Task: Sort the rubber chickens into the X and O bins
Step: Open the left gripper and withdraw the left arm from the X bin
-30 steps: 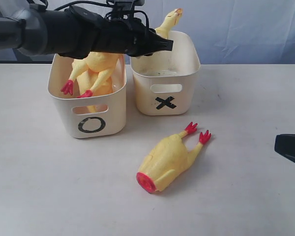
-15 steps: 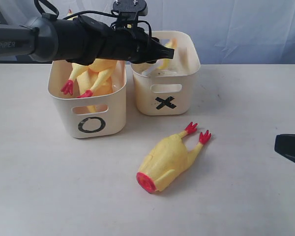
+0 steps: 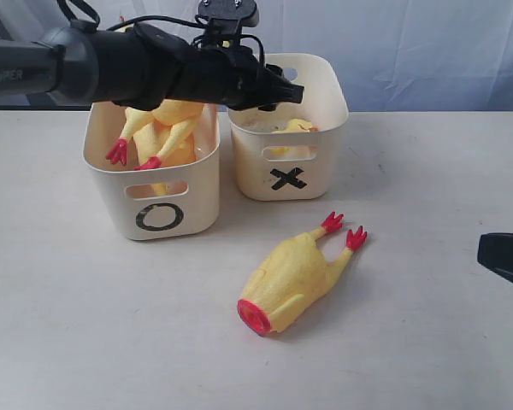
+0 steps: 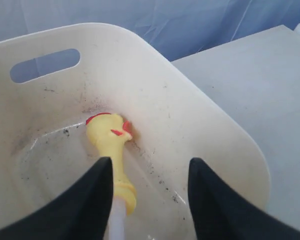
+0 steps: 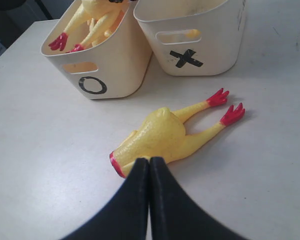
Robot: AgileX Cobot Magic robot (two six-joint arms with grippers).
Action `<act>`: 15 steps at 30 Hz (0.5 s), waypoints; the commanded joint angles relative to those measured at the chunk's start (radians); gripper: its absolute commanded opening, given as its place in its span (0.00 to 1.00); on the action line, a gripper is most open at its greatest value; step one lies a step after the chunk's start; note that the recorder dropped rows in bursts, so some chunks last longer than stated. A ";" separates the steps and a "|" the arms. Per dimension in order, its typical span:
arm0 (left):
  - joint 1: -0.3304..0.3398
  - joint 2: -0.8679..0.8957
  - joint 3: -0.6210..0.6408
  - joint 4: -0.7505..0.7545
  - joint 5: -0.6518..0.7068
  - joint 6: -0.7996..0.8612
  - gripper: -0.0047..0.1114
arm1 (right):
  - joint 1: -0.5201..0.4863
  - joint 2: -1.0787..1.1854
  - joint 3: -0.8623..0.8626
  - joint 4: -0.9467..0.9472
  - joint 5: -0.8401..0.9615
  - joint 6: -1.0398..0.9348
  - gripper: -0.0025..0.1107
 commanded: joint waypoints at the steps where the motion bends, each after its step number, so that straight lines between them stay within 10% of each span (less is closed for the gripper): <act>1: -0.005 -0.078 -0.005 0.142 0.115 0.001 0.43 | 0.002 0.003 -0.007 0.003 -0.004 -0.005 0.01; 8: -0.005 -0.229 -0.002 0.468 0.597 -0.142 0.04 | 0.002 0.003 -0.007 0.012 -0.009 -0.005 0.01; 15: -0.005 -0.321 0.151 0.699 0.680 -0.404 0.04 | 0.002 0.003 -0.007 0.012 -0.011 -0.005 0.01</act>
